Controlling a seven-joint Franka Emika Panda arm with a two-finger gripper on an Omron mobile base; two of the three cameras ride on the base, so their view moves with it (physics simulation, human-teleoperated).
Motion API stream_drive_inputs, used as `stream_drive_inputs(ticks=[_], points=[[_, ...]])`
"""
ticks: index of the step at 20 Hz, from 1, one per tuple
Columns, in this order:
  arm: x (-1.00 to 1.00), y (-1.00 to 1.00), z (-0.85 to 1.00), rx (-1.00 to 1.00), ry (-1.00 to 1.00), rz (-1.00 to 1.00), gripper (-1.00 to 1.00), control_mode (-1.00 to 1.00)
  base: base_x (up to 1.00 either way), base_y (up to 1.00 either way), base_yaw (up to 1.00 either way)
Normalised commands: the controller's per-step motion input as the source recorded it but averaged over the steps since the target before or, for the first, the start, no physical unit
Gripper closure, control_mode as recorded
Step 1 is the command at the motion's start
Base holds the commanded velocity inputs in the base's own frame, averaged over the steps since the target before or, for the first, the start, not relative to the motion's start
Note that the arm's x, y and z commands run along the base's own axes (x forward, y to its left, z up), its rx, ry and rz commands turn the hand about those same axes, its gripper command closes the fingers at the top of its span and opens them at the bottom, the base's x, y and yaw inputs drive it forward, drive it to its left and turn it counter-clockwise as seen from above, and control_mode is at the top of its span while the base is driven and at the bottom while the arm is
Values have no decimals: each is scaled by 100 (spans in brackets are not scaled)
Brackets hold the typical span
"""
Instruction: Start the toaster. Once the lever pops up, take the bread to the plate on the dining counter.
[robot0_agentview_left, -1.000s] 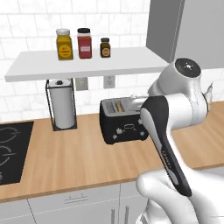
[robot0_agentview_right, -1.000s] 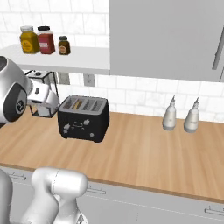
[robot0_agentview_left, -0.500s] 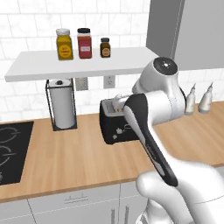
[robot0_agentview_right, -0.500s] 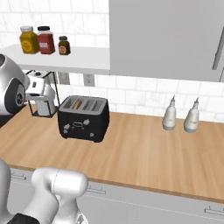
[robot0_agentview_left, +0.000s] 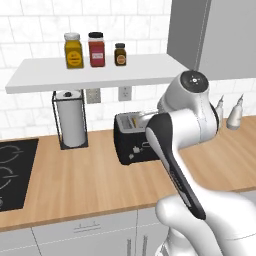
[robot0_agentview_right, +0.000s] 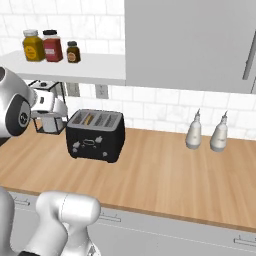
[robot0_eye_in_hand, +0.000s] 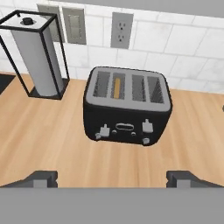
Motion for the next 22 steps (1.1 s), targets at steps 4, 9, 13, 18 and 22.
stream_drive_inputs(ticks=[4,9,13,18,22], points=[[0,-28,0,0,-5,-4,-100,-100,0,0,0],[0,-11,0,0,-3,-1,-100,-100,0,0,0],[-3,0,6,0,-3,0,-100,-100,0,0,0],[0,0,0,0,0,0,-100,-100,0,0,0],[0,0,0,0,0,0,-100,-100,0,0,0]])
